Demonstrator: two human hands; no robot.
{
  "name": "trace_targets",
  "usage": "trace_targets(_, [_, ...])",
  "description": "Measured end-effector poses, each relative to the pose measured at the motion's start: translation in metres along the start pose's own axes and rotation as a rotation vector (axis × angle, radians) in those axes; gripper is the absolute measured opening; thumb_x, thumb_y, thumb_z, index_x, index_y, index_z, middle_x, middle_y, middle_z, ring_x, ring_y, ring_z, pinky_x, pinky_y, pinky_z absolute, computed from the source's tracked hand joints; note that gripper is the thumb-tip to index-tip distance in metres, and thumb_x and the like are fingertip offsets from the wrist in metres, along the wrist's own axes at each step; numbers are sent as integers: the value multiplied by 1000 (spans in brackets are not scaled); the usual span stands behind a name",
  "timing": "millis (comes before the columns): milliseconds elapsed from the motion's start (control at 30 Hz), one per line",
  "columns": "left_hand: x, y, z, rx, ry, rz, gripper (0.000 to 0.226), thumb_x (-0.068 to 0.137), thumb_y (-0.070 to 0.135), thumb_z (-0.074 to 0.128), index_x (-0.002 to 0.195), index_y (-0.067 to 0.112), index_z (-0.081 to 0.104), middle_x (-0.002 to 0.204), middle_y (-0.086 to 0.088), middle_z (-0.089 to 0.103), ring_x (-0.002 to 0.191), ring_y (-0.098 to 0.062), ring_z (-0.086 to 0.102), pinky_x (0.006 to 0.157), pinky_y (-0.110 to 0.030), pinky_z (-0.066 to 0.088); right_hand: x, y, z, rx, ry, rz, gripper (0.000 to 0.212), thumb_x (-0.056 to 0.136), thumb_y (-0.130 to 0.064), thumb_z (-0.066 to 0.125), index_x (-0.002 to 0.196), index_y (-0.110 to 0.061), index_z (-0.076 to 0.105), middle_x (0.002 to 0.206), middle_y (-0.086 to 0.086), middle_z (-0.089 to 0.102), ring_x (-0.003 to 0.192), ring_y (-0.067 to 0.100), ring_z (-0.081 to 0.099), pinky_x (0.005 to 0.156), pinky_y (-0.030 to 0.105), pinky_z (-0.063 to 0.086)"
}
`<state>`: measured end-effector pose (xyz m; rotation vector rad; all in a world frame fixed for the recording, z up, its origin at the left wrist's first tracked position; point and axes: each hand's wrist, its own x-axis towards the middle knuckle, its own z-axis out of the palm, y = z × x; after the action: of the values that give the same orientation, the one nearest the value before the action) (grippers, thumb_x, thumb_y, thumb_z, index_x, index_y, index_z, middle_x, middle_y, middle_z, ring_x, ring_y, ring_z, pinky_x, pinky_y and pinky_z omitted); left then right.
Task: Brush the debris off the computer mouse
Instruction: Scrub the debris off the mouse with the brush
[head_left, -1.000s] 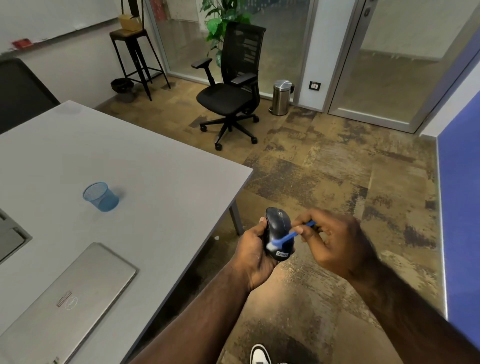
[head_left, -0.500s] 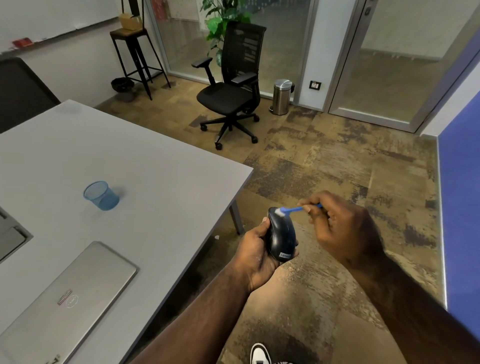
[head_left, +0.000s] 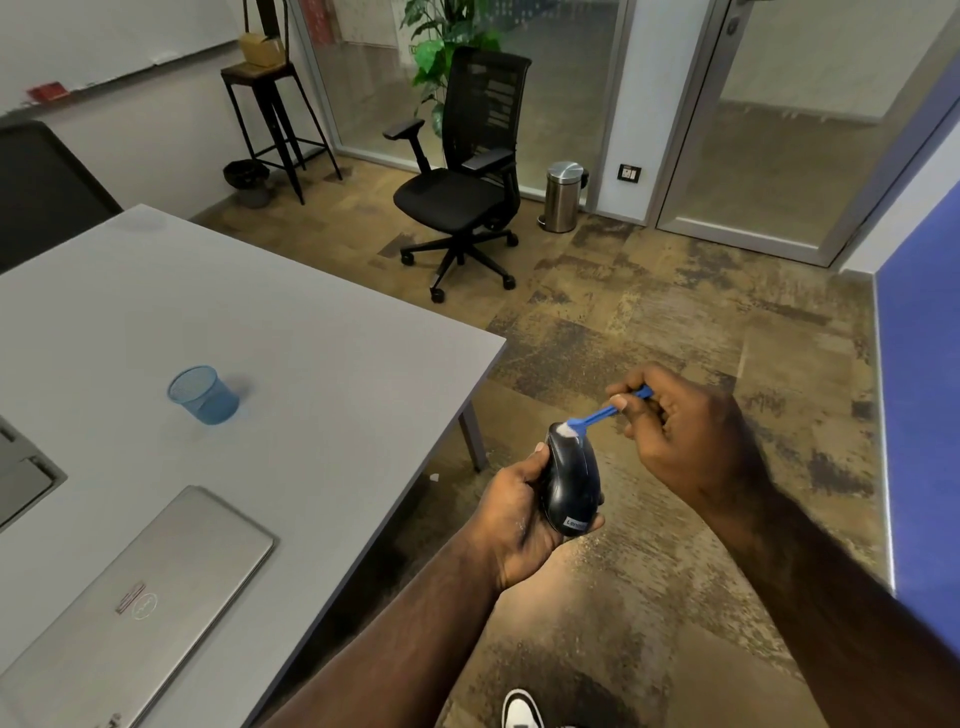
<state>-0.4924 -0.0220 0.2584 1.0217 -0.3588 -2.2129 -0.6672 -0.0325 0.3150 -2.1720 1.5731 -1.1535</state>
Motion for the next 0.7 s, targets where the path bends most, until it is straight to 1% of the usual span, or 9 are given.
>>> trace_targets(100, [1,-1,-1,3,-4,-1,49,101,44,34,126,8,56,105,-19,64,92,-33,62,83,-46,50,1,2,-1,-15,-20,10,9,93,-26,57,95,-24,66,71,-3,69,58,18,68,45,39,54])
trace_targets(233, [0,-1,-3,9,-2,5,50,101,45,31,119,9,60,102,-18,64,88,-29,61,82,-43,49,-8,-8,-6,61,-132,-124,7,88,-26,57,91,-27,63,70,-21,61,59,2,62,48,28,53])
trace_targets(333, [0,0,-3,-1,-12,9,49,101,45,32,115,10,64,98,-15,65,86,-27,61,81,-42,49,-15,-10,-6,61,-222,-165,9,88,-22,60,94,-24,66,74,-13,66,62,9,64,50,35,53])
trace_targets(367, [-1,0,-2,-9,-11,10,48,101,44,33,117,10,63,99,-15,64,86,-27,61,81,-42,49,-15,-11,-6,35,-198,-172,10,88,-21,61,95,-22,67,75,-9,68,62,11,64,50,35,53])
trace_targets(467, [-1,1,0,-31,-11,31,44,101,38,36,130,10,53,101,-16,58,84,-28,59,79,-44,50,-13,-10,-8,-17,-41,-136,9,92,-19,62,98,-18,69,76,-11,68,61,6,65,47,31,54])
trace_targets(500, [-1,1,1,-31,-16,37,44,101,37,37,133,10,51,101,-16,57,84,-28,59,78,-45,50,-12,-10,-9,-18,-26,-126,9,92,-18,63,98,-19,69,76,-11,68,60,6,65,46,31,54])
trace_targets(533, [-1,1,2,-26,-23,38,44,101,36,37,134,10,50,101,-16,57,84,-28,59,78,-45,50,-13,-10,-11,-11,-44,-136,8,92,-18,63,97,-20,68,76,-11,68,60,6,64,46,31,53])
trace_targets(633, [-1,-1,4,14,-21,41,46,101,38,33,135,11,50,102,-14,61,82,-26,59,79,-43,48,-18,-10,-11,33,-202,-186,10,89,-26,58,95,-23,66,77,-7,69,62,11,64,49,35,53])
trace_targets(700, [-1,-1,4,17,-17,39,48,102,40,32,134,11,51,102,-14,61,83,-26,58,80,-43,48,-18,-10,-11,27,-183,-176,13,89,-26,56,96,-22,67,78,-6,70,64,12,66,50,35,54])
